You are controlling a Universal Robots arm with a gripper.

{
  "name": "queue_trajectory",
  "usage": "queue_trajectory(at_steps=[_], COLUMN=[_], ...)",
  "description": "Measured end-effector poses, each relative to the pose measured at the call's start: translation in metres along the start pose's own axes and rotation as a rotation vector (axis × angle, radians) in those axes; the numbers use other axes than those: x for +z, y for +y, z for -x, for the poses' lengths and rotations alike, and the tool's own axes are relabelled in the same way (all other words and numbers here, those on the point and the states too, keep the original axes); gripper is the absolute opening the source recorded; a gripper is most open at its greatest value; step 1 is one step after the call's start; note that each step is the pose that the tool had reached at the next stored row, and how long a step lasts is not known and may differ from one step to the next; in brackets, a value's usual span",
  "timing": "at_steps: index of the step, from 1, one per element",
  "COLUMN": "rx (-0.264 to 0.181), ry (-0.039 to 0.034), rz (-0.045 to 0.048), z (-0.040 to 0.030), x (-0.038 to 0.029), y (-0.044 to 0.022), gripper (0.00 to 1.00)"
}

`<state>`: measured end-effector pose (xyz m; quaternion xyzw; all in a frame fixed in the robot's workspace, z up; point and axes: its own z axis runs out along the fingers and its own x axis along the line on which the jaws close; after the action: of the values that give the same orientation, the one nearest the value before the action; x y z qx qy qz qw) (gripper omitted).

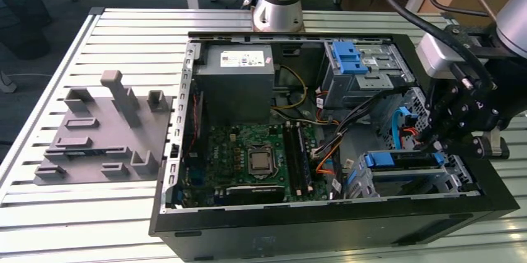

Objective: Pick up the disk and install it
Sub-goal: 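Insert the first disk wire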

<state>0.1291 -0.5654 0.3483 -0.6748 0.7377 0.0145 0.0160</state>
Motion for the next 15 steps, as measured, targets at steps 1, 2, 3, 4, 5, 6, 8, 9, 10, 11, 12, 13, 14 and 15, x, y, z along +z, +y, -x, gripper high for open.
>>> queue_trajectory(at_steps=[1,2,3,4,5,6,8,9,10,11,12,13,14,15], rx=[0.000,0.000,0.000,0.000,0.000,-0.001,-0.001,-0.001,-0.001,-0.001,-0.001,-0.001,-0.001,-0.001], ry=[-0.0016,-0.0039,-0.0062,-0.0083,-0.0100,-0.0112,-0.0126,-0.0129,-0.0131,-0.0130,-0.0130,-0.0129,-0.0129,-0.0129], rz=[0.0001,0.0003,0.0006,0.0007,0.0009,0.0010,0.0012,0.0012,0.0012,0.0012,0.0012,0.0012,0.0012,0.0012], z=[0.0002,0.0005,0.0008,0.0012,0.0013,0.0014,0.0014,0.0014,0.0014,0.0014,0.0014,0.0014,0.0013,0.0014], x=[0.0003,0.0006,0.0011,0.0014,0.0017,0.0021,0.0028,0.0032,0.0035,0.0037,0.0037,0.0037,0.0033,0.0022], y=[0.0000,0.0000,0.0001,0.0001,0.0001,0.0001,0.0001,0.0001,0.0001,0.0001,0.0001,0.0001,0.0001,0.0001], gripper=[0.24,0.24,0.24,0.24,0.24,0.24,0.24,0.24,0.24,0.24,0.24,0.24,0.24,0.24])
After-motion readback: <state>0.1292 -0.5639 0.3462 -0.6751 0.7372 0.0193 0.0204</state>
